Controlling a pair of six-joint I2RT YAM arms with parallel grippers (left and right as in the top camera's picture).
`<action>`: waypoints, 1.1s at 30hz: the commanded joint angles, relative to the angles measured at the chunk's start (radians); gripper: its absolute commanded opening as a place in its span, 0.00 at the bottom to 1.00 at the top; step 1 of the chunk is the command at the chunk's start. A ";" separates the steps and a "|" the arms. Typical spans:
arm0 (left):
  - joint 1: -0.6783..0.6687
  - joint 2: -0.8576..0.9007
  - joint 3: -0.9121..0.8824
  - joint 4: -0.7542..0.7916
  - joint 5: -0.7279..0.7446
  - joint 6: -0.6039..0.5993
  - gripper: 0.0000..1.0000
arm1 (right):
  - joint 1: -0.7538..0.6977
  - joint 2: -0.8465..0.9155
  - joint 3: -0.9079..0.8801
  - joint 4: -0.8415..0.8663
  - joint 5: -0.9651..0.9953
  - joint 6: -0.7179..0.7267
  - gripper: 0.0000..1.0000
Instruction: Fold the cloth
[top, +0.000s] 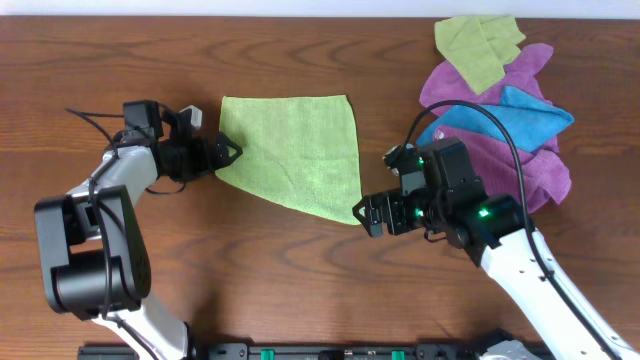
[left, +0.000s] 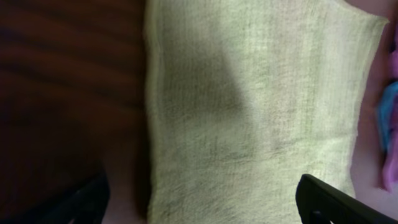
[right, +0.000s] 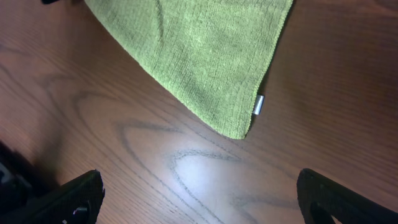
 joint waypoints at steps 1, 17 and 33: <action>0.001 0.054 -0.005 0.014 0.071 0.003 0.98 | -0.016 -0.003 -0.004 -0.001 -0.022 -0.008 0.99; -0.024 0.129 -0.005 -0.014 0.233 0.016 0.97 | -0.014 0.204 -0.004 0.335 -0.090 -0.023 0.58; -0.024 0.129 -0.005 -0.091 0.233 0.040 0.97 | 0.145 0.639 0.183 0.633 -0.217 0.128 0.01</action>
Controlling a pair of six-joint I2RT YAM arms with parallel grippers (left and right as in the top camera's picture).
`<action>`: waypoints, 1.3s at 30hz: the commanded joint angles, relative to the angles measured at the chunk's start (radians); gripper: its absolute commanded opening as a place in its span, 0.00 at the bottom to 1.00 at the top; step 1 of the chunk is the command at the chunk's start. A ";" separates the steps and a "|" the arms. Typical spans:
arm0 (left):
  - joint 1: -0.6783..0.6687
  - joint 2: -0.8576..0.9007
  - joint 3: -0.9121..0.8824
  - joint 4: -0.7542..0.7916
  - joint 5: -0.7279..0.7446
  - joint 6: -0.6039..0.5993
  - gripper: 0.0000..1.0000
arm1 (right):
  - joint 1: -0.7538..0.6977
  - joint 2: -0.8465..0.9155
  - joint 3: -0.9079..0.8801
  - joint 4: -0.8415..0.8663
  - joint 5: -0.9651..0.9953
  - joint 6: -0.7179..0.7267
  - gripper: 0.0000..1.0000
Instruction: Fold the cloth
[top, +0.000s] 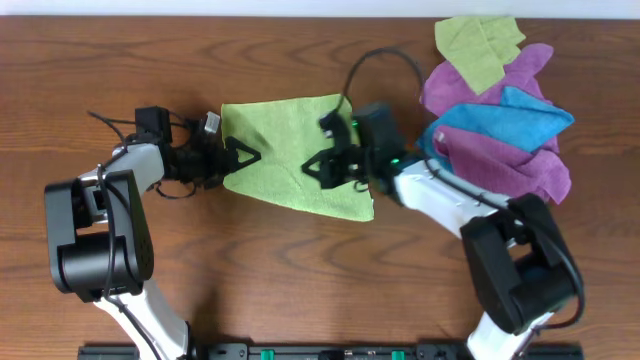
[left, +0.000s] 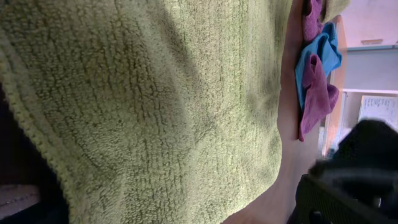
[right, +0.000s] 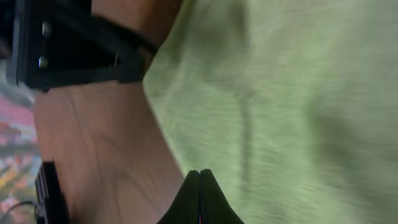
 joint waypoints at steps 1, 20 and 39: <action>-0.005 0.047 -0.016 -0.031 -0.064 0.004 0.97 | 0.040 0.002 0.011 -0.034 0.095 0.008 0.01; -0.005 0.047 -0.016 -0.061 0.025 0.003 0.96 | 0.034 0.138 0.011 -0.069 0.286 0.021 0.01; -0.005 0.017 -0.016 -0.391 0.324 0.172 1.00 | 0.001 0.140 0.011 -0.063 0.304 0.039 0.01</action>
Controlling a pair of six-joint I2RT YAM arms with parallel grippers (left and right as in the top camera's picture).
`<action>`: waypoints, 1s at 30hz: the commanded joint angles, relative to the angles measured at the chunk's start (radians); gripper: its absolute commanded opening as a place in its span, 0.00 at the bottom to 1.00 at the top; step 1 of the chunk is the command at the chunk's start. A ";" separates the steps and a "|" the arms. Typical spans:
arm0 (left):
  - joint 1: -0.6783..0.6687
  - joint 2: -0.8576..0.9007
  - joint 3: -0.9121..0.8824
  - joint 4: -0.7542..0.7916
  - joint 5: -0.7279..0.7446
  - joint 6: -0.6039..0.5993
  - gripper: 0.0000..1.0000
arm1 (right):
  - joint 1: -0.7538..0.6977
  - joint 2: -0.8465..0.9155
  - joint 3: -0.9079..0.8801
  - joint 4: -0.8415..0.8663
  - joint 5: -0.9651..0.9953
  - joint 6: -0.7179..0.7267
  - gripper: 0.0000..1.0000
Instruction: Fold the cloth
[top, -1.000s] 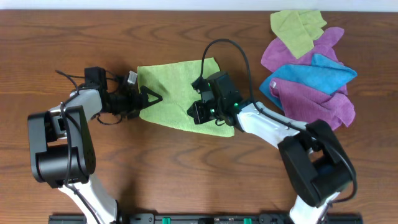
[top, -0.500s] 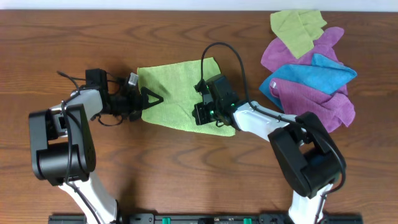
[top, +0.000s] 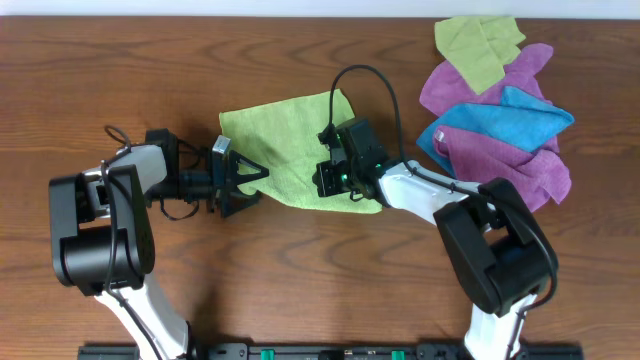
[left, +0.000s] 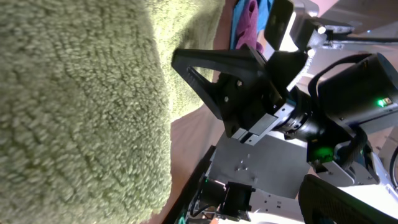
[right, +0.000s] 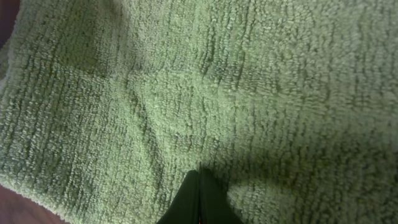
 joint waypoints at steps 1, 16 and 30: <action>-0.003 -0.019 -0.006 0.003 0.027 0.056 1.00 | -0.012 0.028 0.002 -0.009 0.043 0.008 0.02; -0.003 -0.029 -0.005 0.153 -0.274 0.068 1.00 | -0.012 0.028 0.002 -0.017 0.009 0.008 0.01; -0.003 -0.029 -0.003 0.178 -0.655 0.062 0.92 | -0.014 0.028 0.002 -0.036 -0.002 0.003 0.01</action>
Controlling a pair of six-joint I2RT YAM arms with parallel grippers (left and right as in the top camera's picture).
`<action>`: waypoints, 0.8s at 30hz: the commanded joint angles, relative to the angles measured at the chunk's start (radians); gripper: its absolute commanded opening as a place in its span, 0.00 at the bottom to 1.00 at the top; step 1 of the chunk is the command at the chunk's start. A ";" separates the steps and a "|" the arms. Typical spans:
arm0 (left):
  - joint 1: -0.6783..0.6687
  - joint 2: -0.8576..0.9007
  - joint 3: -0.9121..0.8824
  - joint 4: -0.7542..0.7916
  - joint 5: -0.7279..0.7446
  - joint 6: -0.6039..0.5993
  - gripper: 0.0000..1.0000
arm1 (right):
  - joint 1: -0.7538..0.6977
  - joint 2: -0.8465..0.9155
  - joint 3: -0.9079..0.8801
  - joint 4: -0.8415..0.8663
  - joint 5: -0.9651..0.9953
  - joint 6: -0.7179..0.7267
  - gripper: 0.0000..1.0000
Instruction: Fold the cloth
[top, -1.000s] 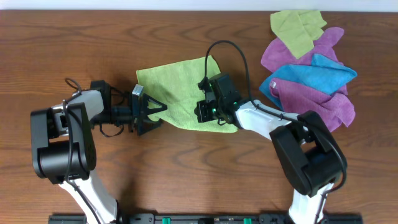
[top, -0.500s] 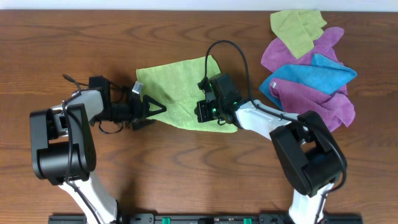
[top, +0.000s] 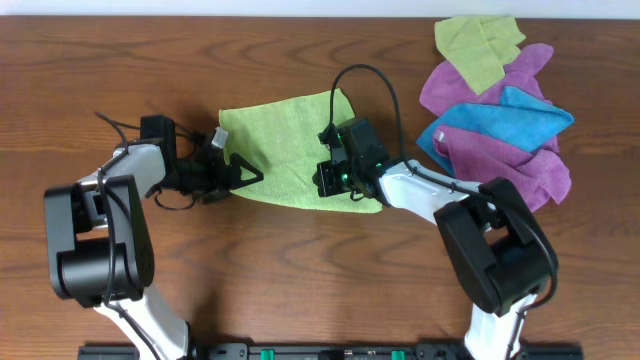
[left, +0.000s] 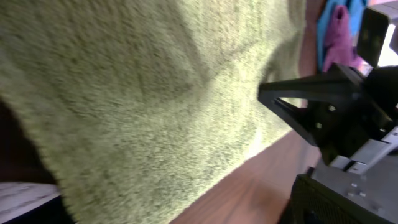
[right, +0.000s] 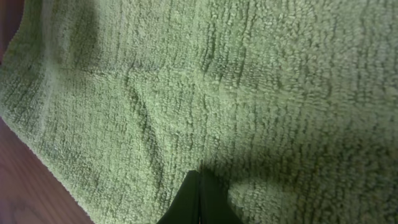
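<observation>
A light green cloth (top: 290, 140) lies slightly rumpled mid-table and fills the left wrist view (left: 155, 81) and the right wrist view (right: 249, 74). My left gripper (top: 245, 176) is at the cloth's lower left edge. It is open, with its fingers wide apart at the bottom corners of its own view (left: 168, 208) and the cloth's edge between them. My right gripper (top: 325, 180) sits on the cloth's lower middle. Its fingers are shut together (right: 199, 180), tips pressed into the pile where creases meet. The right gripper (left: 323, 106) also shows in the left wrist view.
A heap of purple and blue cloths (top: 500, 110) lies at the right, with another green cloth (top: 478, 40) behind it. Bare brown wooden table (top: 300, 270) surrounds the cloth.
My left gripper has shifted a little toward the far side along the cloth's left edge, and its view now shows the cloth's edge and the table. The right gripper and the cloth look unchanged.
The cloth lay flat, with my left gripper open at its left edge and my right gripper open off its near right corner. Then the right gripper was shut over the cloth's middle. After that the cloth was narrower and rumpled, and it stays so.
</observation>
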 joint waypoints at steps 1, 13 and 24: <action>0.005 0.034 -0.010 0.011 -0.284 0.014 0.92 | -0.014 0.027 -0.004 -0.023 0.010 0.000 0.01; -0.026 0.034 0.001 0.185 -0.225 -0.110 0.98 | -0.029 0.027 -0.003 -0.061 0.006 -0.019 0.01; -0.183 0.044 0.001 0.184 -0.226 -0.117 0.98 | -0.029 0.027 0.004 -0.061 0.006 -0.019 0.01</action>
